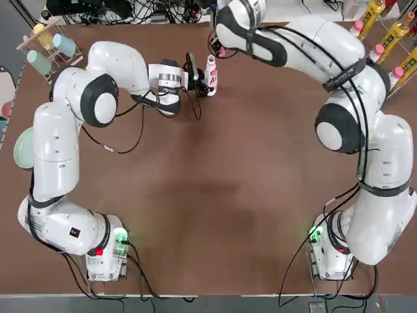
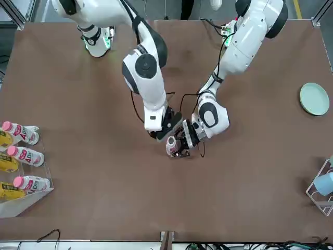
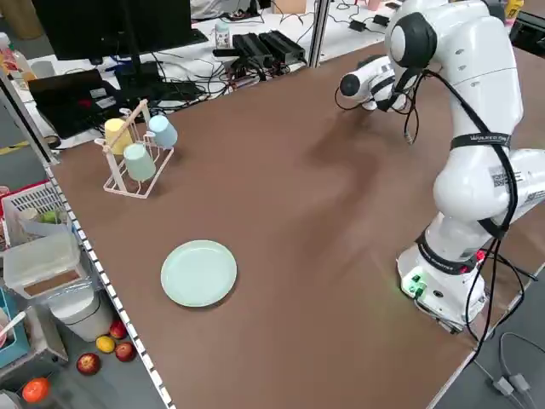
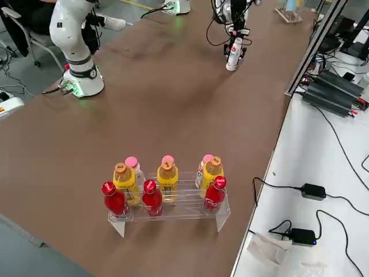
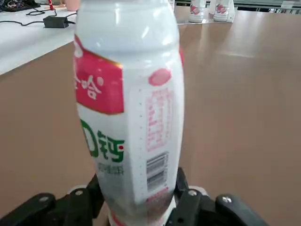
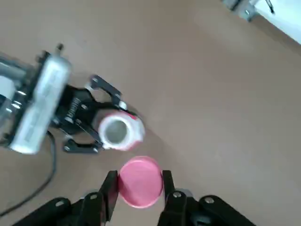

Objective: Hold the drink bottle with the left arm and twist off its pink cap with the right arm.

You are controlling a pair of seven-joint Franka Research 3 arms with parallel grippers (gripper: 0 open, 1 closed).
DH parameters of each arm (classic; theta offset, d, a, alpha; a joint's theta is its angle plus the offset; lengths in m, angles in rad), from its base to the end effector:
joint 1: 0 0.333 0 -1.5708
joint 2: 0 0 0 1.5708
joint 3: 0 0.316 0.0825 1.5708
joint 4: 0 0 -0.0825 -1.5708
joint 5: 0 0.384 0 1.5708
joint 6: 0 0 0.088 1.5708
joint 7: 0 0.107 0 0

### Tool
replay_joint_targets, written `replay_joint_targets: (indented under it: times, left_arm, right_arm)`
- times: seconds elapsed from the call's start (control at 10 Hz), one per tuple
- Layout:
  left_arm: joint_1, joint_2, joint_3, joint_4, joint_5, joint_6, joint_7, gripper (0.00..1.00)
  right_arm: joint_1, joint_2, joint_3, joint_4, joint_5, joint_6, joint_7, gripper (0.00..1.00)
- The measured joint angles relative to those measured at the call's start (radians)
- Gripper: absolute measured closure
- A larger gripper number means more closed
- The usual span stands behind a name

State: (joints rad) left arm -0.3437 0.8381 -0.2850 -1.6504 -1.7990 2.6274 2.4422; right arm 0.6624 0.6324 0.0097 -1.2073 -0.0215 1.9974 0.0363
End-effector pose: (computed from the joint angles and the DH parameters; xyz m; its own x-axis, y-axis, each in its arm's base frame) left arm 0.5672 -0.3606 0.1299 0.1520 -0.4739 0.8673 -0.9597 -0.2805 0.0149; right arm 0.5882 0.4639 0.4248 0.7912 0.5910 0.1575 0.5972 -0.8020 0.0093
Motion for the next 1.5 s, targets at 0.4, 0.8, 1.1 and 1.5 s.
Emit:
replay_joint_targets:
  times: [0.4, 0.8, 1.1, 1.5]
  left_arm:
    - [0.002, 0.000, 0.001, 0.000, 0.000, 0.000, 0.000, 0.34]
    - [0.003, 0.000, 0.001, 0.000, 0.000, 0.000, 0.000, 0.31]
    - [0.003, 0.000, 0.001, 0.002, 0.000, 0.000, 0.000, 0.23]
    - [0.003, 0.000, 0.000, 0.004, -0.021, 0.000, 0.000, 0.10]
  right_arm:
    - [-0.094, -0.044, -0.003, -0.191, -0.001, 0.046, -0.051, 0.57]
    - [-0.093, -0.045, -0.001, -0.459, -0.002, 0.321, -0.051, 0.57]
    - [-0.099, -0.046, -0.003, -0.510, -0.002, 0.389, -0.051, 0.57]
    - [-0.103, -0.039, -0.003, -0.589, -0.002, 0.496, -0.051, 0.57]
